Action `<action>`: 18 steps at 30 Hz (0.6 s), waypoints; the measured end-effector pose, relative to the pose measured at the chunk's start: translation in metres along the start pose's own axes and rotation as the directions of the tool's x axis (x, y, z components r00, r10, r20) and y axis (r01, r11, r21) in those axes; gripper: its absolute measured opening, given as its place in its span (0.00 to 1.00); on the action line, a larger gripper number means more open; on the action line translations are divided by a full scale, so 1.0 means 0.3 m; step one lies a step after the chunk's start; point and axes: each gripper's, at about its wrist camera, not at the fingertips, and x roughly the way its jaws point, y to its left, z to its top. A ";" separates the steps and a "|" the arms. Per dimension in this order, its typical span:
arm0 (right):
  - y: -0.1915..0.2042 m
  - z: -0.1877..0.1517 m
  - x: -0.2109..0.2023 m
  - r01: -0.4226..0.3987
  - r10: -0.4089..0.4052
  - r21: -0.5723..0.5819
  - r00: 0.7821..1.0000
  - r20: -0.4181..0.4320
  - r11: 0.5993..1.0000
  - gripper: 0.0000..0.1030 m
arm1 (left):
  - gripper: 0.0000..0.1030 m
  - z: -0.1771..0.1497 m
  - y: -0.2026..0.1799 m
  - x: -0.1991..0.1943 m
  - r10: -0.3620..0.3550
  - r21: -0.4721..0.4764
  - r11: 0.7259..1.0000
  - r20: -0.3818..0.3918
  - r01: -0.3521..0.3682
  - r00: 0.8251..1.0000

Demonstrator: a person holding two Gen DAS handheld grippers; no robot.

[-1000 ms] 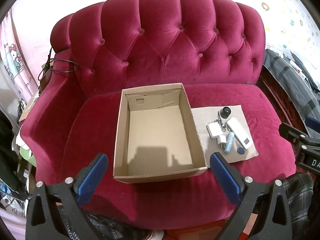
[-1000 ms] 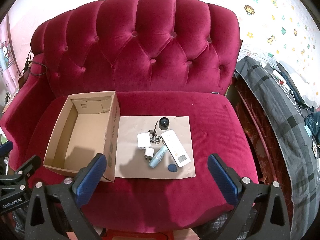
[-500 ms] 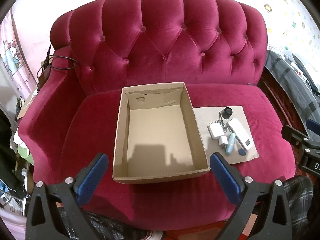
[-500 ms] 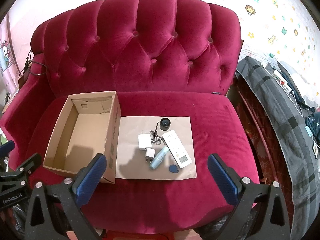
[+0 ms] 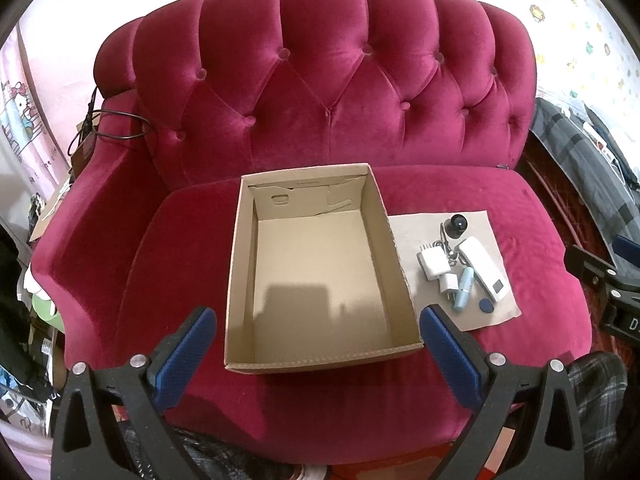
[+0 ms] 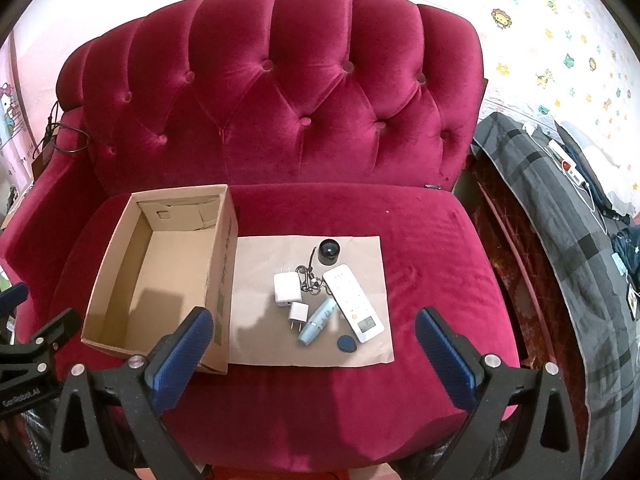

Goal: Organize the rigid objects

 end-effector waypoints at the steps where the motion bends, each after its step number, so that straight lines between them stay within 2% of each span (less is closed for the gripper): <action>1: 0.000 0.000 0.000 -0.002 0.002 0.000 1.000 0.000 1.000 1.00 | 1.00 0.002 0.001 0.002 -0.002 -0.001 1.000 -0.002 0.002 1.000; 13: -0.024 0.018 0.066 0.000 0.000 0.010 1.000 -0.004 1.000 1.00 | 1.00 0.040 0.029 0.066 -0.025 0.008 1.000 -0.004 0.025 1.000; 18: -0.028 0.023 0.096 0.003 -0.003 0.011 1.000 -0.013 1.000 1.00 | 1.00 0.070 0.083 0.134 -0.003 0.004 1.000 -0.010 0.003 1.000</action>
